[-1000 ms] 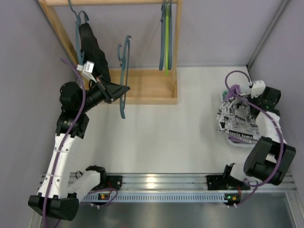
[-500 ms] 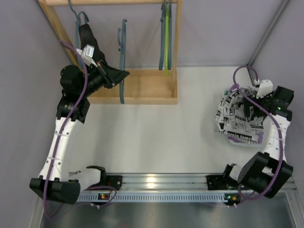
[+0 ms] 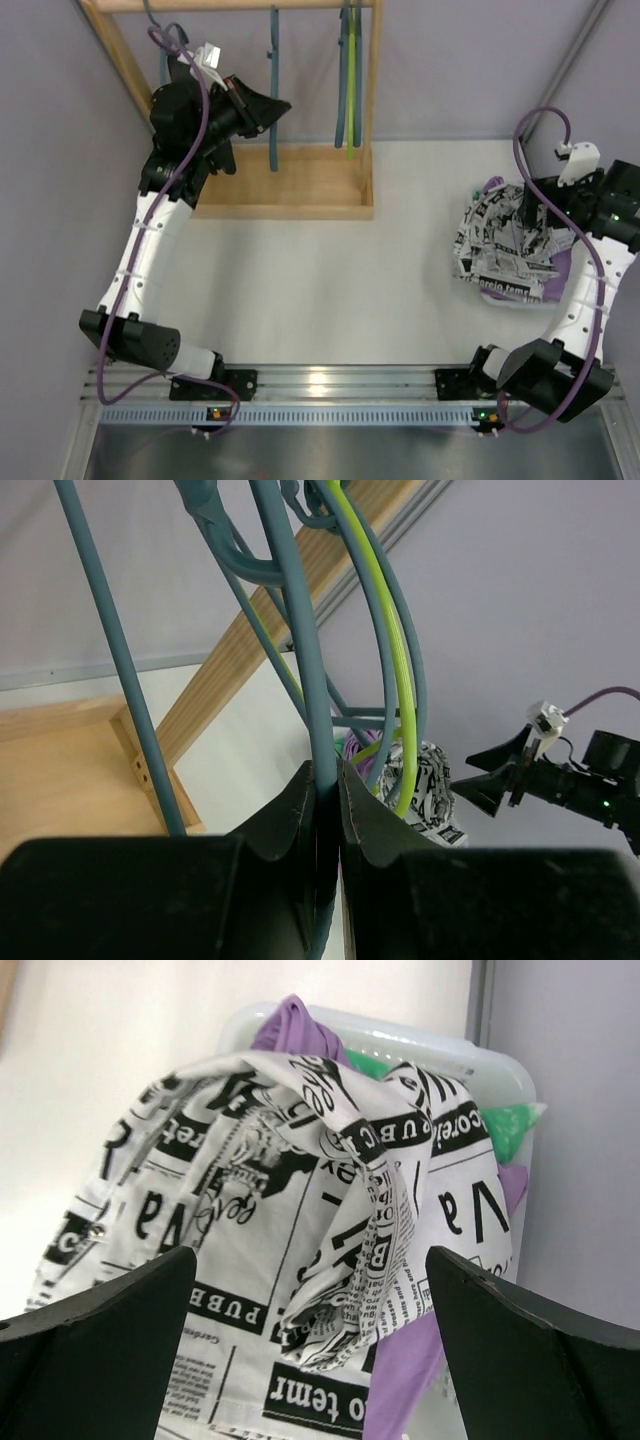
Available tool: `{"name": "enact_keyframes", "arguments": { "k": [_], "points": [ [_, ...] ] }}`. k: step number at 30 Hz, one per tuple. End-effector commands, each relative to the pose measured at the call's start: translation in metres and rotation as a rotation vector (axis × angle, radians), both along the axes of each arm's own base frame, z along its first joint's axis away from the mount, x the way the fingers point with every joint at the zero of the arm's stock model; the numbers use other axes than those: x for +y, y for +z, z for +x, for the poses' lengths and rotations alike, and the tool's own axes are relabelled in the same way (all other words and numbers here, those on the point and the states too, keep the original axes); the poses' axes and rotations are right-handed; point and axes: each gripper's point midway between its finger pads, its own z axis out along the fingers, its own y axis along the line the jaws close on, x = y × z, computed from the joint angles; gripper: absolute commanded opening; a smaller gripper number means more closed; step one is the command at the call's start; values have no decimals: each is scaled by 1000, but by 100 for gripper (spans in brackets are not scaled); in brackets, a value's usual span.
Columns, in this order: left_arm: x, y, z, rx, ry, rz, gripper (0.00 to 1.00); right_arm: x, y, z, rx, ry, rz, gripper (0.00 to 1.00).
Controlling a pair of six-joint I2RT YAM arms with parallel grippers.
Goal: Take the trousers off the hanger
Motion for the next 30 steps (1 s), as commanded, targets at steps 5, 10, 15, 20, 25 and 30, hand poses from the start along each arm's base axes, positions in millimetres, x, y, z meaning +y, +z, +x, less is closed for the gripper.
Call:
{"name": "enact_keyframes", "arguments": {
  "k": [5,10,15,20,25,30],
  "points": [
    [-16,30,29,-94,30,-17,0,40,76,-21,-156,73,98,100],
    [-24,34,46,-111,62,-16,0,54,109,-29,-214,62,157,99],
    [-21,28,68,-72,127,-42,0,65,148,-41,-293,39,175,99],
    [-31,22,80,-14,121,-90,0,72,169,-50,-345,38,168,99],
    [-38,33,83,-41,139,-96,0,75,174,-54,-359,33,170,99],
    [-45,26,96,-25,156,-92,0,77,179,-54,-371,28,184,99]
  ]
}}
